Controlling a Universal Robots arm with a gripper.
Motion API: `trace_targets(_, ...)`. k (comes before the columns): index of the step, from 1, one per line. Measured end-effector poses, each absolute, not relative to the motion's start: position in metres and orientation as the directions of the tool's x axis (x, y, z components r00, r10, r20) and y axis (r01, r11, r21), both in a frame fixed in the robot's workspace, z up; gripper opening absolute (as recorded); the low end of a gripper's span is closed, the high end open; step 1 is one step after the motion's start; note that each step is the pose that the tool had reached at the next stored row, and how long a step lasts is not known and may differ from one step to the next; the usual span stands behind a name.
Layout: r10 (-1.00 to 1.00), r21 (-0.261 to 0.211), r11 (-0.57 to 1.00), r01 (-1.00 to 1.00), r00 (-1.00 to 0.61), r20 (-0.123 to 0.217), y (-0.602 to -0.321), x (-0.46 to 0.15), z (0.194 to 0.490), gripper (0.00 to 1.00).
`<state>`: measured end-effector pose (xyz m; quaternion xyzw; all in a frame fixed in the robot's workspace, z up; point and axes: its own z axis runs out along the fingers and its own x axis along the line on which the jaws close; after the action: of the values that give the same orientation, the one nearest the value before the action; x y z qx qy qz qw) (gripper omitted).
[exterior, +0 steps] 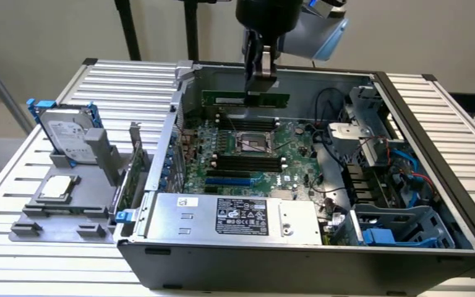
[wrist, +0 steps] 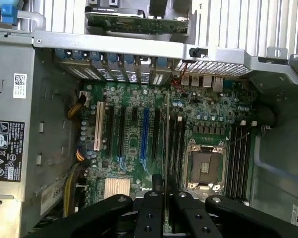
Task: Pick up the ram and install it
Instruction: 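Pick up the ram and move it above insertion slot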
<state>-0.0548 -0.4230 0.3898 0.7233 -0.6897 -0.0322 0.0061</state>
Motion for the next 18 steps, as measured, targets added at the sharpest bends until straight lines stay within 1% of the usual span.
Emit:
trace_targets(10,-0.999,0.053,0.011,-0.999,-0.013,-0.038,-0.422,-0.042,0.377,0.14)
trace_targets(18,-0.999,0.052,0.025,-0.998,-0.027,-0.038,-0.417,-0.037,0.374,0.14)
